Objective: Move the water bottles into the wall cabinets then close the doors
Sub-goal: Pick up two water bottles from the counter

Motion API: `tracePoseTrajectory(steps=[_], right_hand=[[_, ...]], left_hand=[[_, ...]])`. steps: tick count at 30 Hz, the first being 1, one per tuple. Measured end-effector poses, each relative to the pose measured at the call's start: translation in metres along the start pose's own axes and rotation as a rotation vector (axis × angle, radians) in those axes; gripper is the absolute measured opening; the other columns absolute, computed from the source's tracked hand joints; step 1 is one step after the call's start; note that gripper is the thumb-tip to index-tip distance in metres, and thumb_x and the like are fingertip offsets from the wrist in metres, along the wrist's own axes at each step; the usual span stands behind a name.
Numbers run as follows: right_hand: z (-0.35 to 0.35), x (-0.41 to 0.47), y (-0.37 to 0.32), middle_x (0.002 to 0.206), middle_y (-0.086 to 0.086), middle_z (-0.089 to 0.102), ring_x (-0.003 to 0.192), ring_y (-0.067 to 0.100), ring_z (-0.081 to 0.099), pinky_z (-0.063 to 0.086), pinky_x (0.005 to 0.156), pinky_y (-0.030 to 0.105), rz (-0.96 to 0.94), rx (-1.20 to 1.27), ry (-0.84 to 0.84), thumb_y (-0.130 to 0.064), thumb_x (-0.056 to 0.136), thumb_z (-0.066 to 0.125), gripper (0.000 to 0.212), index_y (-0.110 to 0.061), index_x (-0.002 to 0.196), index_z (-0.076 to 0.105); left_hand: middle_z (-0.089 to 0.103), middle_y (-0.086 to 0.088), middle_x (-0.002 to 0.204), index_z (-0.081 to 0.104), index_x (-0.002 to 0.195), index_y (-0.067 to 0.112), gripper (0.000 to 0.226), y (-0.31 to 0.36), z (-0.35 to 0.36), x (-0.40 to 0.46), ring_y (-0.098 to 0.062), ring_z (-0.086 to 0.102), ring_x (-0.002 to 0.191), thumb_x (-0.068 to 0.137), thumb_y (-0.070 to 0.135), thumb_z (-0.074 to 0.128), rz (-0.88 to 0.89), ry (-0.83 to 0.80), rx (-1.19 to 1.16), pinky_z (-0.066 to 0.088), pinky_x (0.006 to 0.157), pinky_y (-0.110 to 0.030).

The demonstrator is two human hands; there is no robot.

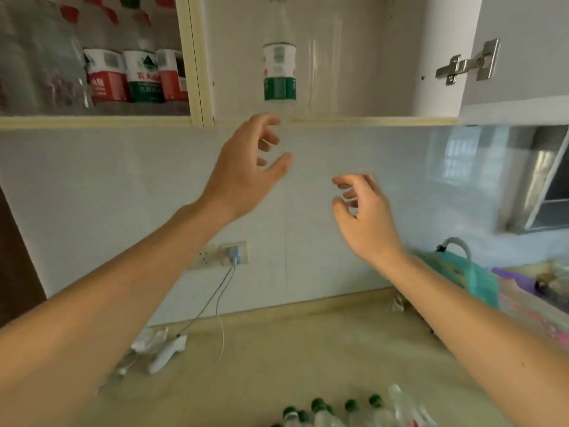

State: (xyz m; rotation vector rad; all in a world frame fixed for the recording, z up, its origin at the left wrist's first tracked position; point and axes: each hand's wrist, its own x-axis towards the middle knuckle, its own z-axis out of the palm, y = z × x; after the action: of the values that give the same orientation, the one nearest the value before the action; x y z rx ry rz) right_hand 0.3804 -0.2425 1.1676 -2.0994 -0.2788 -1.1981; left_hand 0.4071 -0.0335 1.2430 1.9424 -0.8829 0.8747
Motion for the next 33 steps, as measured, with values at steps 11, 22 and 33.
tracePoseTrajectory(steps=[11,22,33], right_hand=[[0.048,-0.192,0.06,0.12,0.003,0.065,0.102,0.013,0.062,0.041,0.086,0.019,0.462,-0.174,-0.553,-0.021,0.092,0.067,0.034,-0.017,0.126,0.065],[0.049,-0.331,0.092,0.129,0.007,0.063,0.11,0.023,0.062,0.056,0.089,0.038,1.015,-0.143,-0.923,-0.04,0.078,0.079,0.076,-0.01,0.142,0.049],[0.063,-0.336,0.114,0.118,0.008,0.07,0.098,0.023,0.072,0.061,0.085,0.045,1.093,-0.051,-0.89,-0.042,0.081,0.079,0.077,-0.012,0.145,0.047]], left_hand=[[0.059,0.01,0.112,0.053,0.13,0.026,0.045,-0.093,0.087,-0.211,-0.007,0.059,0.1,0.091,0.04,0.071,-0.514,-0.34,-0.188,0.046,0.074,-0.015],[0.059,0.004,0.121,0.041,0.146,0.014,0.076,-0.101,0.161,-0.365,-0.008,0.062,0.095,0.089,0.058,0.064,-1.008,-0.865,-0.09,0.048,0.066,-0.017],[0.061,0.014,0.098,0.044,0.14,0.021,0.081,-0.103,0.197,-0.39,-0.005,0.071,0.08,0.075,0.051,0.082,-1.271,-0.693,-0.164,0.058,0.064,-0.022]])
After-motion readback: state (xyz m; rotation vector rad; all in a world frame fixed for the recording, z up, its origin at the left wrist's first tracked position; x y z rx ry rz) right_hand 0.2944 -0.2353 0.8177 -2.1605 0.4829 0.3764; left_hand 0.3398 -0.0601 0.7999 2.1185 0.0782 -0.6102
